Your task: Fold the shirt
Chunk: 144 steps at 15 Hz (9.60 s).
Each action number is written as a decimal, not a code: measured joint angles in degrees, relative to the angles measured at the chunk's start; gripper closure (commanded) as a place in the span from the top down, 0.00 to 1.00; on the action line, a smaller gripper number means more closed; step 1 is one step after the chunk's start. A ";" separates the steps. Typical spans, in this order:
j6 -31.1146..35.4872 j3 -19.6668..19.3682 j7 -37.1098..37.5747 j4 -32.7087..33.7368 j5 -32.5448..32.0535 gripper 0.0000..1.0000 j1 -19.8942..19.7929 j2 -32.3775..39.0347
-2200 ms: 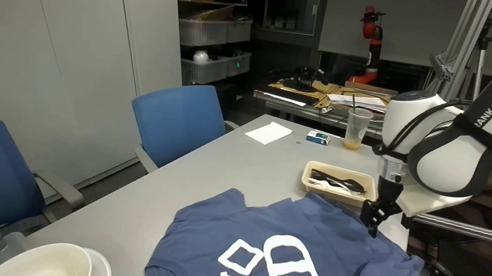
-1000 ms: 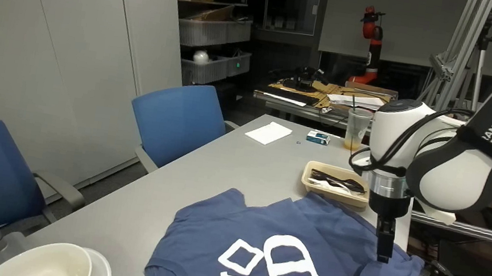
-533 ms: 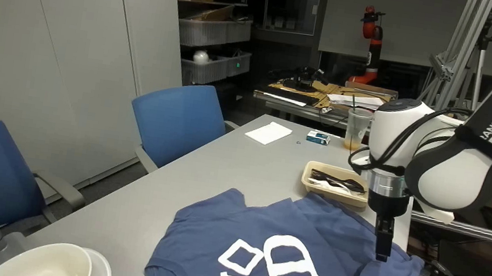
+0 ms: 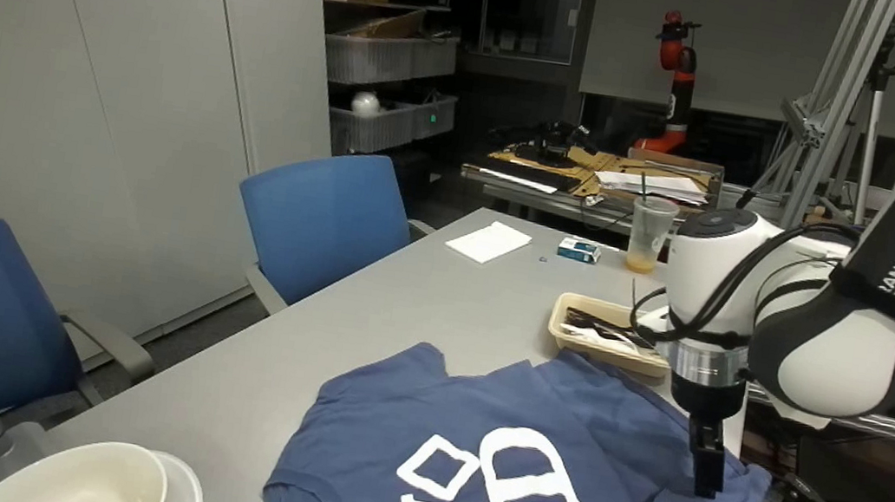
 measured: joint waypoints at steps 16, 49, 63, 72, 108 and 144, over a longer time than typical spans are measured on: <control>-0.03 -2.87 7.89 -0.06 -16.50 0.00 0.59 0.94; 16.20 19.47 96.27 0.85 -75.32 0.00 21.24 -23.88; 12.33 21.49 120.92 17.12 -97.03 0.42 24.77 -6.89; 16.31 14.43 112.50 15.22 -96.77 1.00 22.99 0.00; 13.14 0.35 77.43 4.65 -88.21 1.00 9.60 -5.08; 15.83 2.09 80.27 12.06 -90.02 0.00 11.80 -10.28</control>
